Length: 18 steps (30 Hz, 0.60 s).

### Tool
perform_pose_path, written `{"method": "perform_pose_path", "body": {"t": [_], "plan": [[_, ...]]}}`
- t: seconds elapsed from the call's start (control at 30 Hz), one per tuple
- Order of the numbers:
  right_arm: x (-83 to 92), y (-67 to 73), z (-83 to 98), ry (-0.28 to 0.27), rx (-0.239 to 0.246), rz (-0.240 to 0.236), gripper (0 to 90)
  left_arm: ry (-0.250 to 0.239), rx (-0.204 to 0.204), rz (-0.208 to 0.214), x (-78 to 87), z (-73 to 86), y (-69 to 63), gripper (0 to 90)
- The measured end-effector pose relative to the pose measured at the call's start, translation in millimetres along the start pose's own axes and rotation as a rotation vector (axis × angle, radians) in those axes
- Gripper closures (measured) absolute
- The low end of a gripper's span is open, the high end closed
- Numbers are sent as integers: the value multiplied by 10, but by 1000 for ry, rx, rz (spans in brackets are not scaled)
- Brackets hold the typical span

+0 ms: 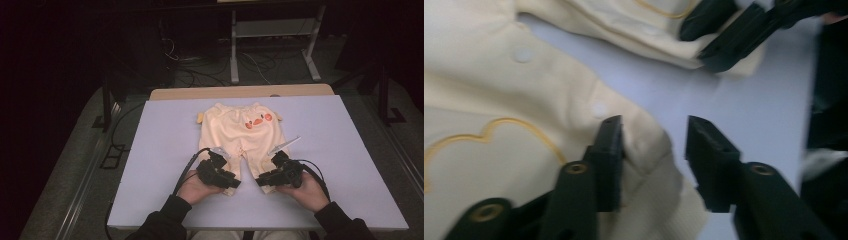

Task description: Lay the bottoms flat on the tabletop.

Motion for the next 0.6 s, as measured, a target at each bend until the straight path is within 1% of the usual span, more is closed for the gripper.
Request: {"method": "perform_pose_path", "body": {"t": [0.07,0.13,0.2,0.23,0.37,0.47,0.5,0.53,0.57,0.6], "plan": [[12,1,0,2,-9,-20,647,-18,8,23,28,-9,-16,478],[34,0,-8,-8,-12,-28,592,-39,10,30,61,-25,-20,407],[55,5,-27,-27,-10,-33,506,-58,3,30,90,-40,-21,342],[66,7,-38,-38,-5,-35,456,-65,-4,28,102,-46,-23,295],[113,5,-90,-96,21,-28,291,-100,-29,6,137,-81,-24,142],[157,-10,-121,-134,25,-22,153,-135,-59,-22,174,-114,-11,51],[173,-24,-134,-150,21,-16,128,-144,-69,-35,186,-122,-1,10],[195,-37,-141,-163,17,-13,123,-153,-83,-42,203,-126,4,0],[220,-53,-147,-180,17,-5,85,-168,-97,-49,220,-131,6,0],[246,-68,-149,-190,14,6,22,-186,-109,-57,240,-134,8,0]]}}
Point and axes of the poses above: each handheld gripper's, and its own axes: x roughly backward along the jaws, z roughly out of its underside, y roughly to its left, the point moved 9 cm from there along -x, roughly forward along the jaws, and after that the axes turned 8 degrees about z, right-handed, at the moved point
